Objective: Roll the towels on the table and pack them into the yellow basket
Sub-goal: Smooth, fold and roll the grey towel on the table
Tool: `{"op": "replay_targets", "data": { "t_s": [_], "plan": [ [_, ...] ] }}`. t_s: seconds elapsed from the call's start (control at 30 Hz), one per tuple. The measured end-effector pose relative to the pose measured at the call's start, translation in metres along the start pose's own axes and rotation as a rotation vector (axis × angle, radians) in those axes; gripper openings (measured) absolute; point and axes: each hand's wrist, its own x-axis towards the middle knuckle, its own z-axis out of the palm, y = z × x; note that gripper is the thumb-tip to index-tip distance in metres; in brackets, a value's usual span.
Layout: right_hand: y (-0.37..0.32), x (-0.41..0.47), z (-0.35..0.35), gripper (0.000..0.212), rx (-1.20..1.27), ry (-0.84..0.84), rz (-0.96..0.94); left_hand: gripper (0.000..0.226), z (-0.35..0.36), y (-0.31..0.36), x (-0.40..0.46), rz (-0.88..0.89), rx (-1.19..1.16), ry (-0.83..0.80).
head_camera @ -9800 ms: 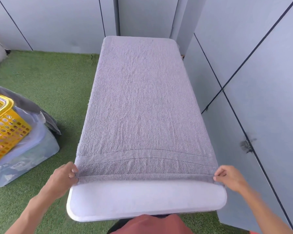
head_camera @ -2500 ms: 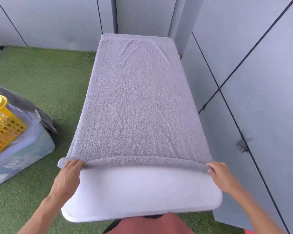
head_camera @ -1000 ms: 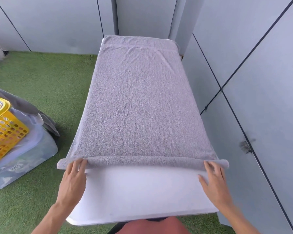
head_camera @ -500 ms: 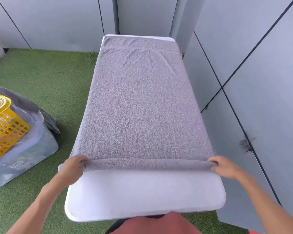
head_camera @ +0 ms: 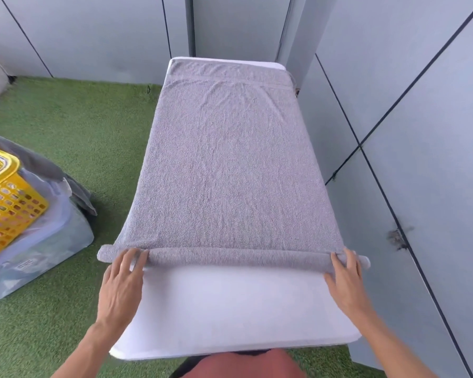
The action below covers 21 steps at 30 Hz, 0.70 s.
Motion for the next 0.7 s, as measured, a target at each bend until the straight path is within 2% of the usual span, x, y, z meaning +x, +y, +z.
{"op": "replay_targets", "data": {
  "t_s": [0.1,0.23,0.27,0.33,0.4,0.47,0.5,0.57,0.63,0.7],
  "plan": [
    [-0.005,0.01,-0.009,0.036,0.037,-0.026,0.021,0.048,-0.002,0.001,0.022,-0.012,-0.049,-0.001],
    [0.01,0.006,-0.025,0.008,-0.103,-0.152,-0.106,0.04,0.002,-0.014,0.02,-0.007,-0.079,-0.112],
    [0.016,0.007,-0.031,0.006,-0.119,-0.253,-0.12,0.04,0.002,-0.019,0.018,-0.018,-0.09,-0.162],
    [0.02,0.013,-0.046,0.017,-0.108,-0.47,-0.089,0.046,-0.004,-0.027,0.021,-0.056,-0.168,-0.324],
    [0.019,0.019,-0.054,0.021,0.086,-0.544,0.017,0.05,-0.016,-0.033,0.036,-0.126,-0.245,-0.546],
    [0.016,0.023,-0.054,0.024,0.331,-0.447,0.145,0.048,-0.021,-0.035,0.051,-0.193,-0.416,-0.619],
    [0.015,0.025,-0.05,0.031,0.407,-0.341,0.189,0.045,-0.022,-0.034,0.057,-0.231,-0.512,-0.579],
    [0.01,0.028,-0.044,0.029,0.4,-0.094,0.183,0.036,-0.021,-0.03,0.059,-0.308,-0.584,-0.391],
    [0.003,0.02,-0.034,0.02,0.239,0.076,0.1,0.028,-0.016,-0.025,0.05,-0.277,-0.399,-0.152],
    [-0.006,0.002,-0.026,0.01,0.03,0.22,0.015,0.022,-0.01,-0.015,0.03,-0.14,-0.2,0.028]
  ]
}}
